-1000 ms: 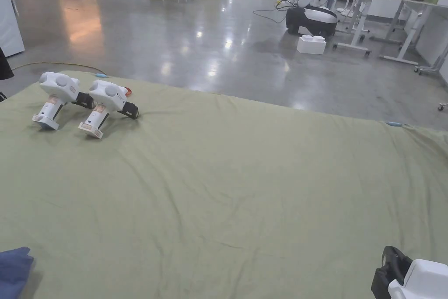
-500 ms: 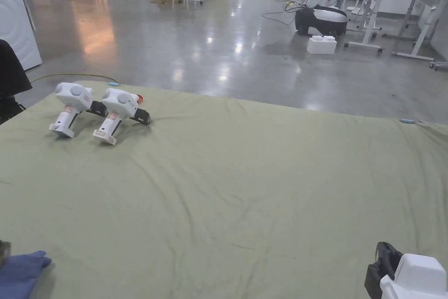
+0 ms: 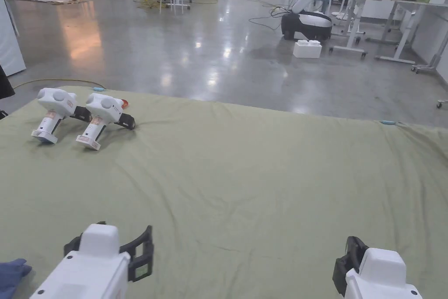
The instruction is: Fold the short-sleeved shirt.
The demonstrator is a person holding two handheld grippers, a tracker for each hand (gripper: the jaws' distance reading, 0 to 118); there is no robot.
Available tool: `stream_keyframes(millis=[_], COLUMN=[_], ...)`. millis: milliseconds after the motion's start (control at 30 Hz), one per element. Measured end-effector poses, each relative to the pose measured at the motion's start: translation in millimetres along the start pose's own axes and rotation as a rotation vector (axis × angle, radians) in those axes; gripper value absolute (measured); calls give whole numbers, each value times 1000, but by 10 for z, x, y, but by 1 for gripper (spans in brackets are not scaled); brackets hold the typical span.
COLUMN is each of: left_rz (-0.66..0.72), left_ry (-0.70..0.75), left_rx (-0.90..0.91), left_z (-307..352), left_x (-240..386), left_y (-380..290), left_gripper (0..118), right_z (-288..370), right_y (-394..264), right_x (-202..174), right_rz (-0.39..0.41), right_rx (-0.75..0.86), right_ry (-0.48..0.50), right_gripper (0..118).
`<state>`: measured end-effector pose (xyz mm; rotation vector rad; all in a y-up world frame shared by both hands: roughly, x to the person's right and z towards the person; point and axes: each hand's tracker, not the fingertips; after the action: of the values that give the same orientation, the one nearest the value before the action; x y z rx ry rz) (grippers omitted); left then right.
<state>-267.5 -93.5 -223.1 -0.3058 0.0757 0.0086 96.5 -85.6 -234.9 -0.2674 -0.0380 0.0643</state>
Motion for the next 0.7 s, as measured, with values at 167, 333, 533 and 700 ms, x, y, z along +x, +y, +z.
stream_keyframes(millis=[167,333,533,700], left_rz=[-4,-11,-30,-20], left_ry=[-40,-45,-27,6], left_rx=[70,155,178,203], left_z=[-8,53,137,194], left_x=[482,732,826,820], left_y=[154,248,239,229], left_gripper=[50,6,1,0], right_z=[16,67,143,207], right_y=[53,168,289,306], right_x=[-17,-65,-111,-123], right_rz=[-10,-22,2,38], right_rx=[9,55,107,146], right_ry=[1,-6,-28,-41], right_gripper=[1,2,2,2])
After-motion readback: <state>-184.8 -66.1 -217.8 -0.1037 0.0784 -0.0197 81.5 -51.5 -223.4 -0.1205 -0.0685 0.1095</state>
